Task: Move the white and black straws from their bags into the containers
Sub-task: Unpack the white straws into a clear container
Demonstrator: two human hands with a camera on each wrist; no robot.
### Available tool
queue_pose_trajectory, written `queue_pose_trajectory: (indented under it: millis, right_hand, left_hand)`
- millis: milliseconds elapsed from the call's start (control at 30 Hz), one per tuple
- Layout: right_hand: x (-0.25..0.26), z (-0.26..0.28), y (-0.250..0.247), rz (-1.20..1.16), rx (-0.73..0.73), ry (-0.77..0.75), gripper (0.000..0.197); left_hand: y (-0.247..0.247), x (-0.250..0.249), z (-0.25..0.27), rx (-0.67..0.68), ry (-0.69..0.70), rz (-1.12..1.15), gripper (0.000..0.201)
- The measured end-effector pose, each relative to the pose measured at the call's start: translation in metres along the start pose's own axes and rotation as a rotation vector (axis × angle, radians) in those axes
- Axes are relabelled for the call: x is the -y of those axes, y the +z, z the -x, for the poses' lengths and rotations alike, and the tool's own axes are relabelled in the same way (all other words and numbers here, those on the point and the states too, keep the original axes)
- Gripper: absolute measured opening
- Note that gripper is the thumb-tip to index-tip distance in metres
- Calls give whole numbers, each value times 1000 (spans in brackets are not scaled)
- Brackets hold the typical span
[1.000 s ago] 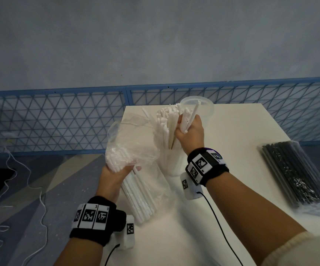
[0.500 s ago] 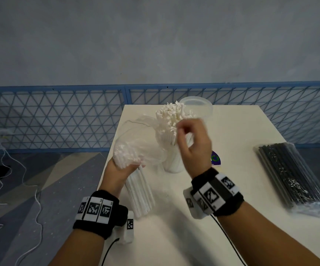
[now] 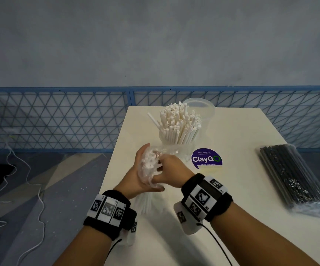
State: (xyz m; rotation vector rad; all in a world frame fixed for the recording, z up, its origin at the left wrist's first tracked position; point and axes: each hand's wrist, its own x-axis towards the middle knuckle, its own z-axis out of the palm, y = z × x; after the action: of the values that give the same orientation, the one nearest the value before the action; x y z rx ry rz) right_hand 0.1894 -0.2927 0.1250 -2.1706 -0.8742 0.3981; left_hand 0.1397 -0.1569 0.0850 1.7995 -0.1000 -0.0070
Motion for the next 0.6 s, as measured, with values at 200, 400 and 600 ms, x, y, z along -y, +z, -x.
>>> queue_pose_trajectory:
  millis: [200,400,600]
  right_hand:
    - [-6,4,22,-289,-111,54,16]
    - [-8,0,34,-530,-269,120,30]
    - [-13,-3,27,-637,-241,125,26]
  left_hand:
    - [-5,-5,5,164,-73,69,154]
    - [9,-7,6,-34,-188,217,115]
    - [9,0,3,-270,-293,247,78]
